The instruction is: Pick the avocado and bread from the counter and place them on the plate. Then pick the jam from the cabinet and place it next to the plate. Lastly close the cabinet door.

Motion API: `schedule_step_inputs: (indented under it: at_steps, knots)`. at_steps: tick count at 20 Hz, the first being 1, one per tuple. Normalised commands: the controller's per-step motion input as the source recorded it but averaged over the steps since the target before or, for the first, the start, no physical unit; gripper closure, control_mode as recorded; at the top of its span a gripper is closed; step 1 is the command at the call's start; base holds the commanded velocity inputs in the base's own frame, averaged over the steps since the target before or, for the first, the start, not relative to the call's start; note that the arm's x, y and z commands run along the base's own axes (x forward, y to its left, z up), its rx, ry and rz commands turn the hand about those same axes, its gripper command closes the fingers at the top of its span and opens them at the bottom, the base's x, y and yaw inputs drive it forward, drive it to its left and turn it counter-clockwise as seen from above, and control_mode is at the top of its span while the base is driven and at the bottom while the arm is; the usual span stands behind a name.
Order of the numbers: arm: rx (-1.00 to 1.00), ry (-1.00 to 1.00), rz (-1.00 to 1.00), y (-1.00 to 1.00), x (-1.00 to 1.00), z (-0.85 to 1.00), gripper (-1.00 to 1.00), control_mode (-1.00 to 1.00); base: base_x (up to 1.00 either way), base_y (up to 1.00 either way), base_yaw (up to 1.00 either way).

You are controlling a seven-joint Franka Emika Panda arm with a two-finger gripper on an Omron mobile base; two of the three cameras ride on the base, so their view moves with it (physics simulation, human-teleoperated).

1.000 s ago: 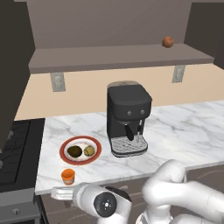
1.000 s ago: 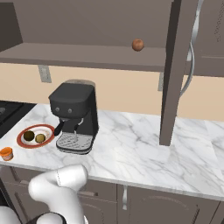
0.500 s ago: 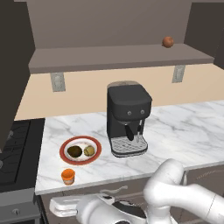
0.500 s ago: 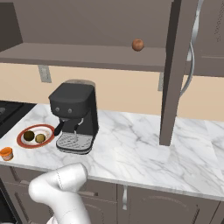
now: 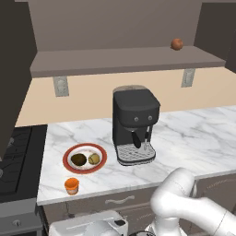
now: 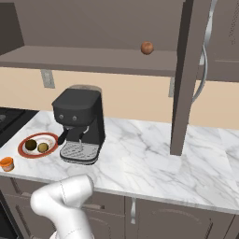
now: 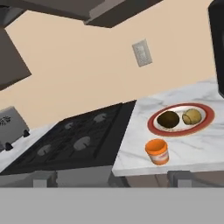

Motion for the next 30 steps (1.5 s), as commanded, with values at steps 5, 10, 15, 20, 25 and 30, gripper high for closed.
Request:
schedule_step_inputs:
  at_steps: [5,10,15,20,25,30]
  knots:
    - [0.00,-0.11,0.00,0.00,-0.31,0.22,-1.00,-1.00,0.00,0.00,0.00]
    - [-0.02,-0.06,0.00,0.00,0.00,0.02,-1.00,-1.00,0.00,0.00,0.00]
    - [0.00,-0.06,0.00,0.00,0.11,0.00,-1.00,-1.00,0.00,0.00,0.00]
    - [0.00,-0.09,0.00,0.05,0.16,0.07,-1.00,-1.00,0.00,0.00,0.00]
    - [-0.01,-0.16,0.00,0.06,0.00,0.20,-1.00,-1.00,0.00,0.00,0.00]
    - [-0.03,-0.23,0.00,0.05,-0.02,0.28,-1.00,-1.00,0.00,0.00,0.00]
